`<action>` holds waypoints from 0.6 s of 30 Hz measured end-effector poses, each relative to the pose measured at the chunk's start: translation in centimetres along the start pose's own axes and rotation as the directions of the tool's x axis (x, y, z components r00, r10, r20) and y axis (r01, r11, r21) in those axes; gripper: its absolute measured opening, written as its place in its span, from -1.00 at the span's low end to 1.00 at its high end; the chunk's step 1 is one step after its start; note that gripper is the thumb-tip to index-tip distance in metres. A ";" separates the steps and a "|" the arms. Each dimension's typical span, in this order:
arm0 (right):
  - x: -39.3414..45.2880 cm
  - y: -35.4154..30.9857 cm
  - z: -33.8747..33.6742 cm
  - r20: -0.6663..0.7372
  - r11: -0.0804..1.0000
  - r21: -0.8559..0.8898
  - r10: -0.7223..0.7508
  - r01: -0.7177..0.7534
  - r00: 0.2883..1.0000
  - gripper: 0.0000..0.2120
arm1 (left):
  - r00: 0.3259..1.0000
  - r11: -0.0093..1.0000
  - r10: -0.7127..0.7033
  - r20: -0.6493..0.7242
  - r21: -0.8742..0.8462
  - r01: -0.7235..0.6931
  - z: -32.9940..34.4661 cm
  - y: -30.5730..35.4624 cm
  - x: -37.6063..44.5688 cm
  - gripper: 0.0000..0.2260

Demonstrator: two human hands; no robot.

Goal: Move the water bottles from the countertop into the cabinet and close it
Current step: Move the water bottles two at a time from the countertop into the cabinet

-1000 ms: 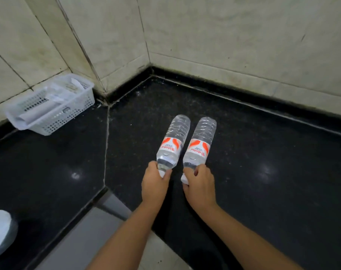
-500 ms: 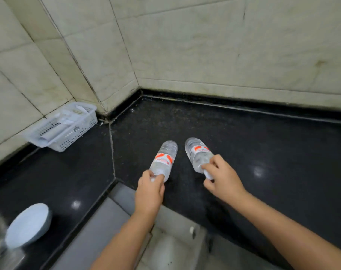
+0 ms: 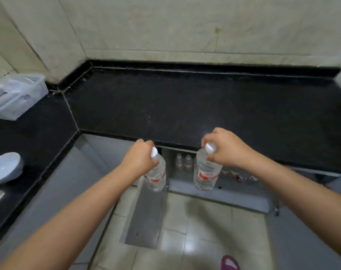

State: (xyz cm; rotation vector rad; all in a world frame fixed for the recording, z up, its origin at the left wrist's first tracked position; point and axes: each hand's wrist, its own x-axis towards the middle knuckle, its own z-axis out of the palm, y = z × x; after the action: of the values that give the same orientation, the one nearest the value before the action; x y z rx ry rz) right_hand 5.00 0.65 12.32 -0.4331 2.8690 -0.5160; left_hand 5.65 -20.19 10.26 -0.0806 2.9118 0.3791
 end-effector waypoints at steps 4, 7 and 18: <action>-4.9 5.0 2.4 0.142 0.989 -0.061 0.141 -0.134 0.980 -0.70 | 0.976 0.995 0.092 0.197 0.008 -0.096 6.0 4.0 -2.0 -0.65; -7.5 10.6 5.2 0.198 0.967 -0.094 0.252 -0.238 0.947 -0.70 | 0.938 0.989 0.120 0.325 0.038 -0.140 11.1 7.7 -1.9 -0.65; -8.2 31.0 20.5 0.165 0.839 0.042 0.530 -0.543 0.832 -0.71 | 0.868 0.964 0.166 0.469 0.110 -0.244 30.6 19.3 4.7 -0.65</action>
State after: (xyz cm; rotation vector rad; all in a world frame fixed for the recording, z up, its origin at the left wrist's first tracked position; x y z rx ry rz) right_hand 9.88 24.66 -16.76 0.3420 2.6354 -0.4723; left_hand 5.41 6.25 -14.87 0.3081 2.4707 0.1557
